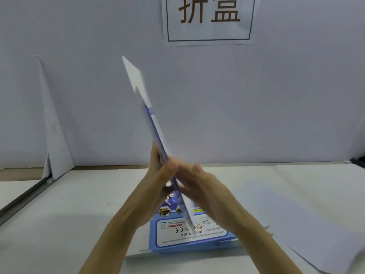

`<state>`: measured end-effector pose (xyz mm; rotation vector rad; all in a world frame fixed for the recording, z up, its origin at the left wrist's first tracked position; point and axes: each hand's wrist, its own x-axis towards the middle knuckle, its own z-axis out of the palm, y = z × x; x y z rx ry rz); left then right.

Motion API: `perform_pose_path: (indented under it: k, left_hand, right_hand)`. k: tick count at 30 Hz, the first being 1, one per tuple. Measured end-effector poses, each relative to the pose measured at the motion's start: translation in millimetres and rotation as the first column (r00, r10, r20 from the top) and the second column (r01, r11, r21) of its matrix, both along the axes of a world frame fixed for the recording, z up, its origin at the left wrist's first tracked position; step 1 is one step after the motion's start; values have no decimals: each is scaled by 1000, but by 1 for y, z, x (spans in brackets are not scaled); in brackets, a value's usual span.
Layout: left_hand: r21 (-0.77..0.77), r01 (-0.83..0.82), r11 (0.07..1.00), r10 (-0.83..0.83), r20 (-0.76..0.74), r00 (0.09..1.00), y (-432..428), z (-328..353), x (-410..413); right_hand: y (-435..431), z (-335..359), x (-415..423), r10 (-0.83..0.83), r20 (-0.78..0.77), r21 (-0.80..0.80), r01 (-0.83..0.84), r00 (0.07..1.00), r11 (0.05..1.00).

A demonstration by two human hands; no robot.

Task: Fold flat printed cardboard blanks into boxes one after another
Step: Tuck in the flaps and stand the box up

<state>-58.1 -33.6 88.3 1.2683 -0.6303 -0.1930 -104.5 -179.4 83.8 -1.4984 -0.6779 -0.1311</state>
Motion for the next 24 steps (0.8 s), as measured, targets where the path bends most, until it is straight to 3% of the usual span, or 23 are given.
perform_pose_path:
  k: [2, 5, 7, 10, 14, 17, 20, 22, 24]
  left_hand:
    - [-88, -32, 996, 30, -18, 999, 5, 1, 3]
    - [-109, -323, 940, 326, 11, 945, 16, 5, 12]
    - [-57, -517, 854, 520, 55, 852, 22, 3, 17]
    - [-72, -599, 798, 602, 59, 796, 25, 1, 16]
    - [-11, -587, 809, 585, -82, 807, 25, 1, 15]
    - [13, -497, 867, 486, -240, 840, 23, 2, 13]
    - [67, -394, 917, 398, -228, 888, 18, 1, 13]
    - [58, -361, 931, 365, -209, 907, 19, 1, 14]
    - [43, -203, 978, 208, -178, 962, 23, 2, 13]
  right_hand:
    - [2, -7, 5, -4, -57, -72, 0, 998, 997]
    - [-15, -12, 15, -253, -44, -200, 240, 966, 950]
    - [-26, -17, 21, -340, 109, -410, 354, 934, 840]
    - [-33, -22, 24, -352, 260, -631, 434, 899, 642]
    - [-35, -24, 23, -326, 339, -658, 471, 882, 588]
    - [-35, -24, 20, -353, 355, -682, 498, 866, 536]
    - [-33, -24, 13, -322, 420, -693, 529, 848, 490]
    - [-27, -27, 14, -268, 668, -566, 708, 694, 422]
    - [-18, -29, 14, -263, 767, -471, 791, 586, 389]
